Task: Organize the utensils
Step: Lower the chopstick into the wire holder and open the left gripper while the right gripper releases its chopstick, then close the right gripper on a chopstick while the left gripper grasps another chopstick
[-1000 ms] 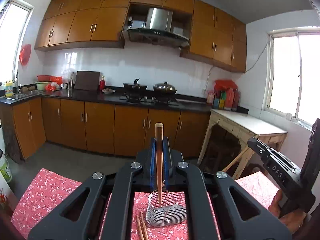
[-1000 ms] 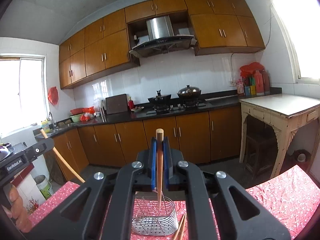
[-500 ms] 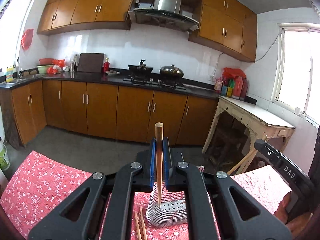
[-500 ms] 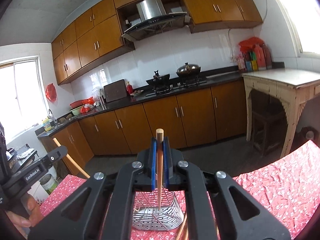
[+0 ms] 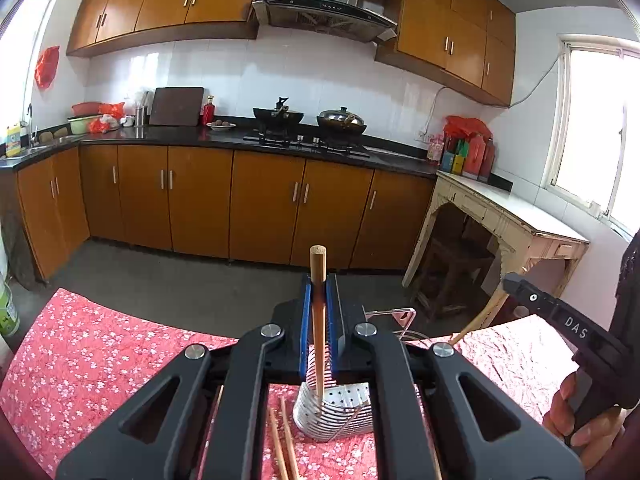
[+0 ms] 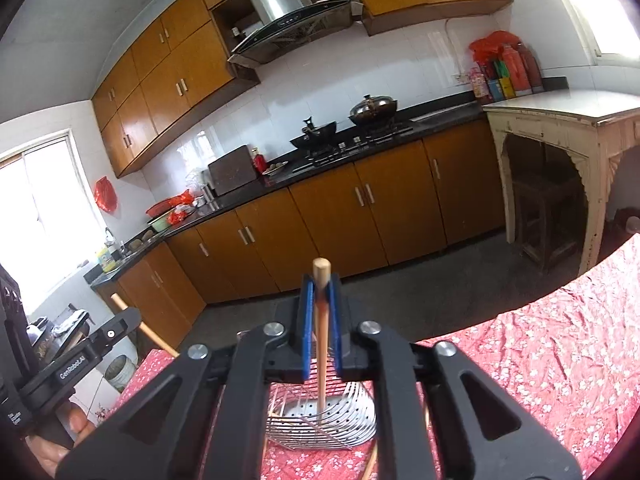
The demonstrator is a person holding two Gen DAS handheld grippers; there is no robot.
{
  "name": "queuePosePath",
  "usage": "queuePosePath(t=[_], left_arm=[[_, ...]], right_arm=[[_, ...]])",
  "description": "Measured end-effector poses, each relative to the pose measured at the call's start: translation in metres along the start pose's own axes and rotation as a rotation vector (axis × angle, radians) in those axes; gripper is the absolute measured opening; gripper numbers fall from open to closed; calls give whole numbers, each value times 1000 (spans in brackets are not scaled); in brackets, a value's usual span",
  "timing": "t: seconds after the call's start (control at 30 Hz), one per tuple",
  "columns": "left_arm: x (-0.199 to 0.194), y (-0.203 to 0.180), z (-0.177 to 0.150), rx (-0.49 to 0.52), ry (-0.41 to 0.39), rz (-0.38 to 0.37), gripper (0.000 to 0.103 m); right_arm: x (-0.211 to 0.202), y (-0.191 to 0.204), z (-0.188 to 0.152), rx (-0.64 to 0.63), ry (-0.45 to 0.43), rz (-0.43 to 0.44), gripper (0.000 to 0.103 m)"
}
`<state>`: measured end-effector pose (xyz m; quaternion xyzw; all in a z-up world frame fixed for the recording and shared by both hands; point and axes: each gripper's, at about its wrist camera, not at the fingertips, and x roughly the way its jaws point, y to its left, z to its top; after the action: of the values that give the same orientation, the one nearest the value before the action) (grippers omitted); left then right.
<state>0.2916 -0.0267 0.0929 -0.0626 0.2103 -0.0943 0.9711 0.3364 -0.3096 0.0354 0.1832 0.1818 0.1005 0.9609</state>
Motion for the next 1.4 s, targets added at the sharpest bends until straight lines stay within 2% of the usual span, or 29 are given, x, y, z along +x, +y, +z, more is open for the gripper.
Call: queuePosePath(t=[0.1, 0.13, 0.17, 0.23, 0.53, 0.67, 0.73, 0.87, 0.97, 1.1, 1.27, 1.4], left_arm=[[-3, 4, 3, -9, -1, 11, 11], [-6, 7, 4, -16, -4, 18, 21], [-7, 8, 4, -21, -6, 21, 37], [-15, 12, 5, -34, -24, 32, 44], [-53, 30, 11, -63, -79, 59, 46], [-76, 41, 2, -54, -97, 87, 46], [-84, 48, -9, -41, -84, 110, 46], [-93, 61, -41, -11, -40, 159, 46], [-92, 73, -75, 9, 21, 187, 46], [-84, 85, -121, 26, 124, 206, 46], [-71, 90, -160, 29, 225, 198, 46], [-64, 90, -177, 35, 279, 191, 46]], right_arm=[[-4, -5, 3, 16, -6, -16, 26], [-7, -6, 3, 21, -13, -25, 30], [-10, -9, 5, 23, -18, -30, 33], [-16, -11, 7, 25, -29, -39, 36], [-56, -17, 6, 25, -88, -82, 41], [-81, -26, -9, 23, -92, -122, 42], [-88, -34, -19, 25, -65, -145, 42], [-90, -48, -56, -8, 52, -209, 42], [-83, -56, -92, -49, 170, -248, 41], [-68, -66, -145, -55, 342, -251, 38], [-54, -63, -187, -98, 450, -266, 32], [-44, -66, -199, -125, 489, -305, 29]])
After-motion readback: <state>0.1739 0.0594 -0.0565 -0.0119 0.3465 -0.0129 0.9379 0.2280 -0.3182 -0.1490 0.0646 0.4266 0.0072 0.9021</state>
